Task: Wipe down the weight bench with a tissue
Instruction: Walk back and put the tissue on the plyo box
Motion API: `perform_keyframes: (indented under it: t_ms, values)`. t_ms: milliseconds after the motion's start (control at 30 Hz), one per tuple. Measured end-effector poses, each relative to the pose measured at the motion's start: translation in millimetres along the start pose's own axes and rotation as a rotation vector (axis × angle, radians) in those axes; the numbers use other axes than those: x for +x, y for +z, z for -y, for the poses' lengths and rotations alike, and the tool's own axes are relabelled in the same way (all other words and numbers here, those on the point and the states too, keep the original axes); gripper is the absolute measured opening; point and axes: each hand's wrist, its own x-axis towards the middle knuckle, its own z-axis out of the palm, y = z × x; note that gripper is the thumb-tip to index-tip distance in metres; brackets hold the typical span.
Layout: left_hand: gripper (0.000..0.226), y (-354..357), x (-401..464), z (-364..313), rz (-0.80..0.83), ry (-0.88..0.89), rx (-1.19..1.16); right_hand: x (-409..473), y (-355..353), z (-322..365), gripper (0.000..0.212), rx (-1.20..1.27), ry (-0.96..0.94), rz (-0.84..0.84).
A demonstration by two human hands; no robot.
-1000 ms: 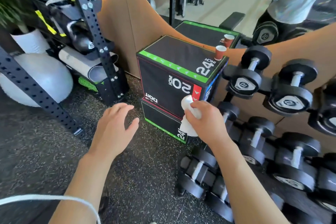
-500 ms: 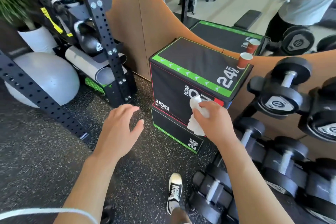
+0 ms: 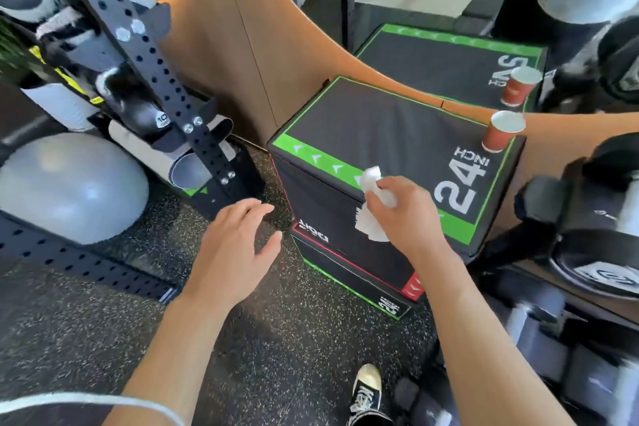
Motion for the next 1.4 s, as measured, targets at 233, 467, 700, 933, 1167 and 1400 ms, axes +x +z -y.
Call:
perform_keyframes:
  t_ms: [233,467,700,933,1167,1400]
  values:
    - [0.050,13,85,-15,0.044,0.088,-0.005,66,11,-24,0.034,-0.040,0.064,-0.025]
    - [0.049,45,172,-26,0.130,0.221,-0.034,108,23,-43,0.029,-0.118,0.157,-0.032]
    - [0.050,89,277,-20,0.223,0.456,-0.058,168,58,-42,0.024,-0.194,0.272,-0.127]
    - [0.056,122,353,3,0.368,0.627,-0.038,231,106,-27,0.022,-0.350,0.284,-0.099]
    - [0.057,152,389,13,0.439,0.701,-0.058,237,138,-51,0.030,-0.507,0.255,0.024]
    - [0.049,168,380,-3,0.454,0.668,-0.104,225,136,-68,0.044,-0.460,0.186,-0.050]
